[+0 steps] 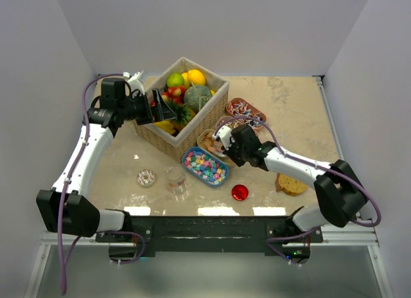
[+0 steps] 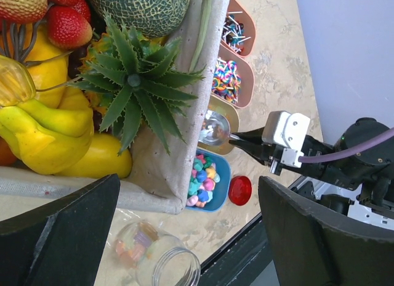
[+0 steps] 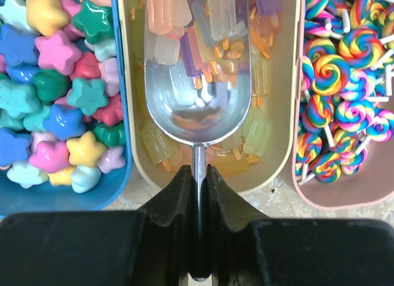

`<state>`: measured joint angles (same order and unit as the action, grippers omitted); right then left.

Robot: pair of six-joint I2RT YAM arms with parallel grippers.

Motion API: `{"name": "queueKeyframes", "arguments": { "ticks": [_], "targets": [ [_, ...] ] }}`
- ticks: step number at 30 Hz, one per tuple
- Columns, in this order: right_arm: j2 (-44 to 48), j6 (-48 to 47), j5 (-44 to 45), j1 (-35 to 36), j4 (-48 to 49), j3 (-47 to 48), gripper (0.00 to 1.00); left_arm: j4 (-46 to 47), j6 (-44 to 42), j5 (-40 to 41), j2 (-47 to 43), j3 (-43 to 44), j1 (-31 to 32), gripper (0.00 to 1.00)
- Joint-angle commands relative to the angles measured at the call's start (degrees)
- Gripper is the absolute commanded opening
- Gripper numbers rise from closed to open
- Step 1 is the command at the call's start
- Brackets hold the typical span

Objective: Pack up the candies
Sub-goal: Scoop the fake candies from the storage box.

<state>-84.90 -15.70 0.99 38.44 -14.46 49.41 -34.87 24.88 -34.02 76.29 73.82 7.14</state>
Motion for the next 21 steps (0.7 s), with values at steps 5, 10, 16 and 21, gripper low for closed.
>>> {"name": "queueKeyframes", "arguments": {
  "ticks": [5, 10, 16, 21],
  "targets": [
    [3.3, 2.4, 0.0, -0.3, 8.7, -2.8, 0.0, 1.6, 1.4, -1.1, -0.6, 1.2, -0.1, 1.0],
    [4.7, 3.5, 0.9, -0.4, 11.1, -3.2, 0.0, 1.7, 1.7, -1.2, -1.5, 0.7, -0.1, 1.0],
    [8.8, 3.6, 0.9, -0.3, 10.4, -4.0, 0.0, 1.7, 1.9, -0.8, -2.6, 0.4, -0.1, 1.0],
    [12.0, 4.2, 1.0, -0.3, 9.3, -4.8, 0.0, 1.5, 2.1, -0.8, -3.1, 0.3, -0.1, 1.0]
  ]
}}
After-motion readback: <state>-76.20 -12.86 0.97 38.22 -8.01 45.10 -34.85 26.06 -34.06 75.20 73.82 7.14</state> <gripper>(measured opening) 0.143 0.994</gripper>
